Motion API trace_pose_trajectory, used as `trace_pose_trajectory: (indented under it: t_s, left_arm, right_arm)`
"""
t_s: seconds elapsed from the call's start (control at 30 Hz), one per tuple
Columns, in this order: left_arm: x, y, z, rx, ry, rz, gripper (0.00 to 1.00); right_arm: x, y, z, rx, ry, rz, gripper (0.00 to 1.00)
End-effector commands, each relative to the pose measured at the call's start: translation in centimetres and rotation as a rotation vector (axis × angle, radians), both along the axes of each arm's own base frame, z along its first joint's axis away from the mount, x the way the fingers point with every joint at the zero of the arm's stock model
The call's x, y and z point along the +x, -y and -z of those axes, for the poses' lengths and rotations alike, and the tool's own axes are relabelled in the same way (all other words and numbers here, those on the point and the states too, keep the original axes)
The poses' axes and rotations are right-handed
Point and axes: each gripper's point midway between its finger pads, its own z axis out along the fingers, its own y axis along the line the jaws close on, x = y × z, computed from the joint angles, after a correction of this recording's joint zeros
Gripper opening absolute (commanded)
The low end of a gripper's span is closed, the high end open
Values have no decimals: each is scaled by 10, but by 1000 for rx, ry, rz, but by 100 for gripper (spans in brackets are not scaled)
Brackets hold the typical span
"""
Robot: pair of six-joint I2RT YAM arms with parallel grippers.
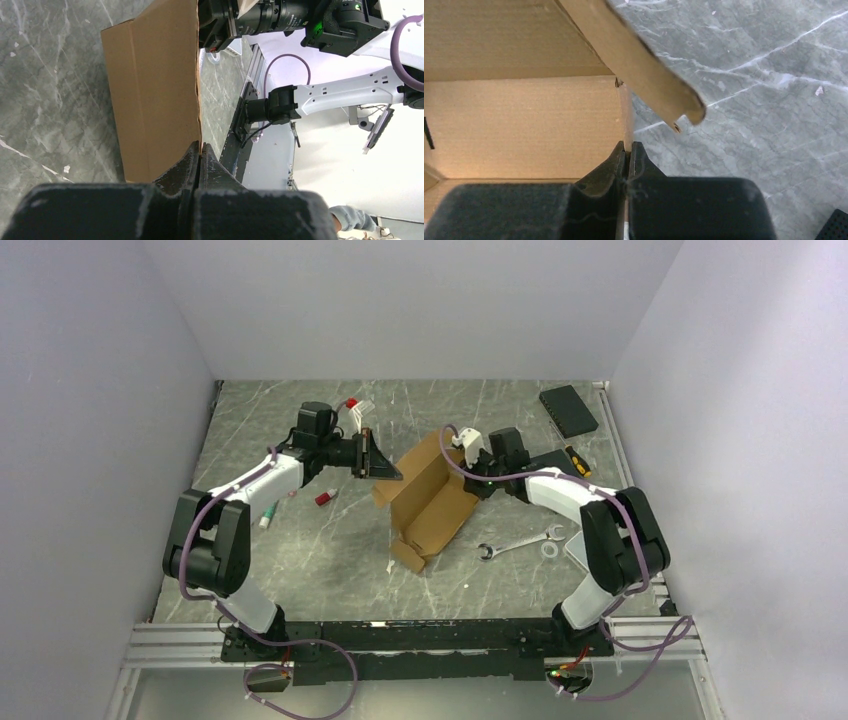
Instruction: Fold the paper box
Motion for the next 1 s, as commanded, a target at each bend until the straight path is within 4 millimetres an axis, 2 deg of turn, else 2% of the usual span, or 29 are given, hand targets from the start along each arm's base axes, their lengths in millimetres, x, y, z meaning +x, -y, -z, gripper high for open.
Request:
trace_pose_trajectory:
  t_s: [0.0, 0.03, 0.07, 0.13, 0.2, 0.3, 0.37, 0.4, 0.43, 0.5, 0.6, 0.7, 0.8, 0.97]
  left_arm:
    - [-3, 0, -7, -35, 24, 33, 0]
    - [-4, 0, -7, -34, 25, 36, 0]
    - [-4, 0, -6, -30, 26, 36, 0]
    - [-4, -1, -5, -16, 40, 38, 0]
    - [-5, -3, -3, 2, 52, 41, 0]
    - [-5, -5, -4, 29, 113, 54, 0]
    - [-6, -7, -5, 41, 149, 65, 0]
    - [-6, -7, -6, 42, 166, 73, 0]
    - [-8, -8, -7, 46, 180, 81, 0]
    - [-11, -8, -10, 47, 224, 103, 0]
    - [-16, -4, -12, 75, 281, 143, 0]
    - [-18, 2, -11, 129, 337, 186, 0]
    - [-20, 7, -7, 167, 368, 219, 0]
    - [-20, 11, -12, 173, 402, 247, 0]
  right_arm:
    - [17, -7, -13, -4, 76, 34, 0]
    - [15, -9, -15, 4, 65, 22, 1]
    - [13, -11, -17, 10, 53, 11, 11]
    - [10, -13, -28, 33, 56, -18, 36]
    - [2, -13, -46, 72, 68, -71, 52]
    - [-14, -4, -74, 128, 104, -178, 66]
    - [-22, 8, -97, 179, 145, -220, 70]
    - [-23, 19, -114, 209, 189, -226, 73]
    - [-27, 26, -124, 230, 224, -242, 79]
    - [-33, 35, -141, 260, 299, -268, 98]
    - [-47, 29, -153, 344, 353, -336, 100]
    - [-59, 16, -162, 422, 334, -429, 100]
    - [-54, 13, -167, 425, 317, -426, 100]
    - [-53, 16, -156, 399, 282, -428, 100]
